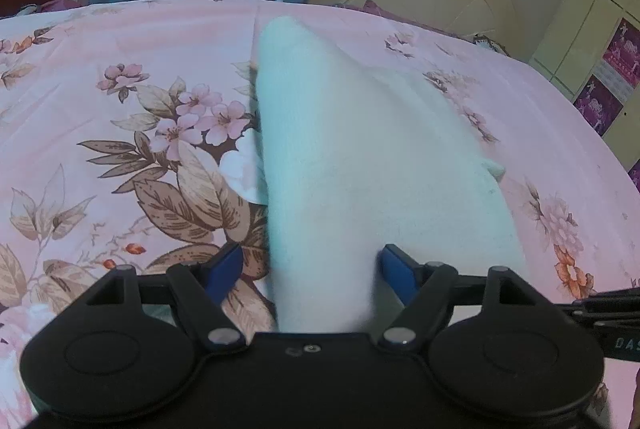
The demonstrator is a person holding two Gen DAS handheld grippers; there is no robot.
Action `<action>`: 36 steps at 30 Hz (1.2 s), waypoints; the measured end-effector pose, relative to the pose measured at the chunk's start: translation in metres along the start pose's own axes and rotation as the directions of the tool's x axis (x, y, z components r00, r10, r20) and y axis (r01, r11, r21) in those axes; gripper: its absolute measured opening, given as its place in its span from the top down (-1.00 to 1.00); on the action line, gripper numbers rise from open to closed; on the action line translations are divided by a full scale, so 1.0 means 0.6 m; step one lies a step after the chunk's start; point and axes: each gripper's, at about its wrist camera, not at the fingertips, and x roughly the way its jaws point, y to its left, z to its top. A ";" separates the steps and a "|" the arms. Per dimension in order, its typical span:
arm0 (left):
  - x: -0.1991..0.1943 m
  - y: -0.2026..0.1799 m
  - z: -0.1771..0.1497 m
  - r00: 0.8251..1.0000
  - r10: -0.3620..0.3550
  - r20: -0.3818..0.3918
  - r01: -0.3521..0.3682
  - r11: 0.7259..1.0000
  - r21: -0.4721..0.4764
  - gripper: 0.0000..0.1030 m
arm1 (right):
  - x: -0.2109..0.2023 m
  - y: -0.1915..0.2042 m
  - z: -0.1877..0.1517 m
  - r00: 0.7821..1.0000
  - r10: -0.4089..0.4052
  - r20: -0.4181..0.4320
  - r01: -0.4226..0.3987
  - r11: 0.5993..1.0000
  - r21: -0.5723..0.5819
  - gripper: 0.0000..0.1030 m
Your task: Fold small clothes
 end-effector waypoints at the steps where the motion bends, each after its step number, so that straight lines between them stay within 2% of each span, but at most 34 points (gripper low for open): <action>1: -0.002 0.001 0.002 1.000 -0.004 -0.001 0.004 1.000 -0.006 -0.44 | -0.004 0.002 0.003 1.000 -0.002 0.010 0.002 1.000 -0.004 0.92; 3: -0.010 0.004 0.007 1.000 -0.010 0.004 0.010 1.000 -0.016 -0.44 | -0.015 0.002 0.011 1.000 0.005 0.028 -0.005 1.000 -0.006 0.91; 5: -0.020 0.007 0.015 1.000 -0.024 0.020 0.025 0.999 -0.031 -0.44 | -0.027 0.001 0.020 0.998 0.015 0.061 -0.015 1.000 0.003 0.81; 6: -0.025 0.009 0.021 0.999 -0.030 0.029 0.031 0.999 -0.039 -0.45 | -0.031 -0.001 0.029 0.996 0.017 0.082 -0.018 1.000 0.013 0.55; 7: -0.029 0.010 0.027 0.999 -0.035 0.039 0.036 0.998 -0.046 -0.45 | -0.033 -0.003 0.039 0.995 0.016 0.102 -0.019 1.000 0.024 0.14; 8: -0.033 0.011 0.034 0.998 -0.038 0.050 0.041 0.998 -0.052 -0.45 | -0.032 -0.005 0.050 0.992 0.011 0.123 -0.015 0.999 0.030 -0.02; 9: -0.035 0.012 0.041 0.997 -0.041 0.061 0.045 0.997 -0.061 -0.46 | -0.030 -0.006 0.062 0.990 0.001 0.143 -0.006 1.000 0.030 -0.06; 11: -0.035 0.016 0.058 0.996 -0.041 0.080 0.047 0.995 -0.084 -0.47 | -0.019 -0.009 0.087 0.985 -0.020 0.170 0.013 0.999 0.042 -0.06; 16: -0.016 0.029 0.105 0.993 -0.011 0.117 0.026 0.992 -0.124 -0.47 | 0.028 -0.033 0.158 0.981 -0.015 0.195 -0.010 0.992 0.126 -0.06; 21: 0.022 0.037 0.144 0.993 0.014 0.114 0.002 0.991 -0.135 -0.46 | 0.080 -0.061 0.216 0.977 -0.033 0.209 -0.015 0.974 0.224 -0.06; 27: 0.068 0.048 0.171 0.995 0.019 0.103 -0.003 0.989 -0.151 -0.41 | 0.129 -0.071 0.258 0.981 -0.052 0.189 0.005 0.970 0.243 -0.06; 32: 0.095 0.049 0.170 0.996 0.003 0.086 0.011 0.988 -0.155 -0.33 | 0.159 -0.072 0.265 0.985 -0.065 0.158 0.023 0.967 0.255 -0.05; 33: 0.098 0.047 0.169 0.996 0.002 0.086 0.010 0.989 -0.148 -0.31 | 0.161 -0.068 0.264 0.985 -0.066 0.160 0.025 0.969 0.246 0.05; 34: 0.099 0.046 0.167 0.996 0.001 0.085 0.011 0.990 -0.142 -0.29 | 0.163 -0.064 0.263 0.985 -0.064 0.161 0.026 0.972 0.232 0.42; 36: 0.101 0.043 0.166 0.997 -0.004 0.082 0.015 0.990 -0.138 -0.21 | 0.161 -0.052 0.260 0.981 -0.082 0.174 0.047 0.979 0.198 0.56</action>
